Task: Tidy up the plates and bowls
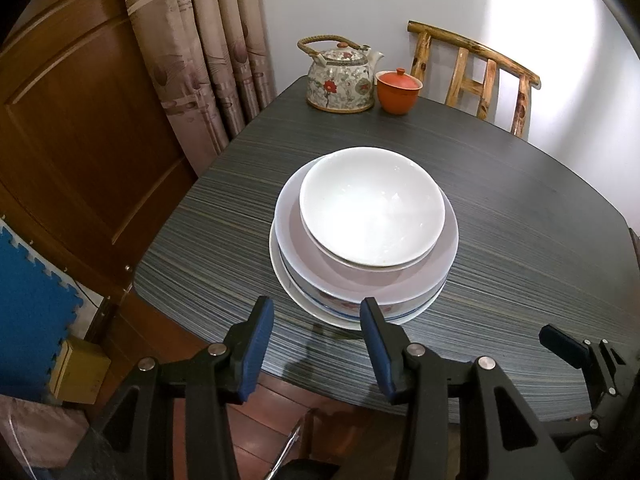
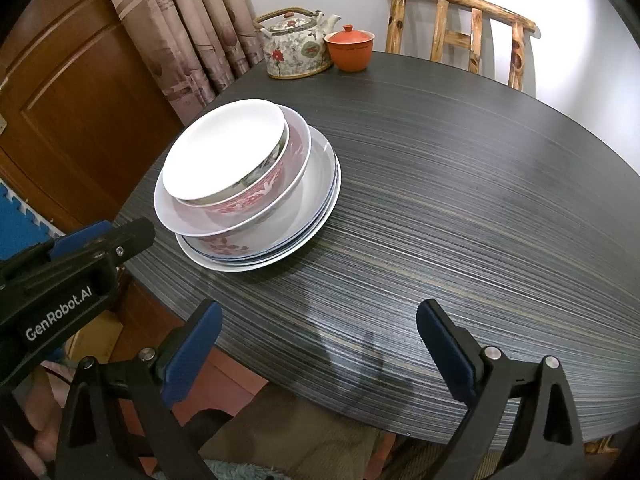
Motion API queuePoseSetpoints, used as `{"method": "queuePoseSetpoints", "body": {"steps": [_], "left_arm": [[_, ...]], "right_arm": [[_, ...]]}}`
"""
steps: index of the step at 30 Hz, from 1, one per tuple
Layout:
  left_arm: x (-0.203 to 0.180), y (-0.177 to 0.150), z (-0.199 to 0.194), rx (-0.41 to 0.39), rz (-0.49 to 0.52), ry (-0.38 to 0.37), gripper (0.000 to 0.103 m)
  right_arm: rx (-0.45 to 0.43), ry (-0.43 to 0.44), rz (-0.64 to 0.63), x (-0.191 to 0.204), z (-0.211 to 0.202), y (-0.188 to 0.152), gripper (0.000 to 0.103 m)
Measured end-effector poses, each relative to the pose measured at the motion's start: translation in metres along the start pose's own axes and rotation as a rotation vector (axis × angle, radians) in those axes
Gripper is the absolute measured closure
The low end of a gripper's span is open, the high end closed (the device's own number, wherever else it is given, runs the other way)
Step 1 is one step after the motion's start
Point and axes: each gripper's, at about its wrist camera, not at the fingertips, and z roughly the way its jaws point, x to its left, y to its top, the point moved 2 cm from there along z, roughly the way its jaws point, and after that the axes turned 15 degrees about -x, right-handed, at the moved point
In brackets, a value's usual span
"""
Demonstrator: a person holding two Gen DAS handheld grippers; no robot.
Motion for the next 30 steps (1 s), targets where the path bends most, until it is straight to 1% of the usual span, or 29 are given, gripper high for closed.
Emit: {"method": "queuePoseSetpoints", "body": {"steps": [22, 30], "left_arm": [[-0.004, -0.0007, -0.0014, 0.003, 0.013, 0.003, 0.057], [-0.0036, -0.0063, -0.0002, 0.013, 0.017, 0.003, 0.057]], "right_arm": [[0.008, 0.006, -0.007, 0.0016, -0.0009, -0.0001, 0.006], [0.013, 0.007, -0.005, 0.0008, 0.0002, -0.0019, 0.006]]}}
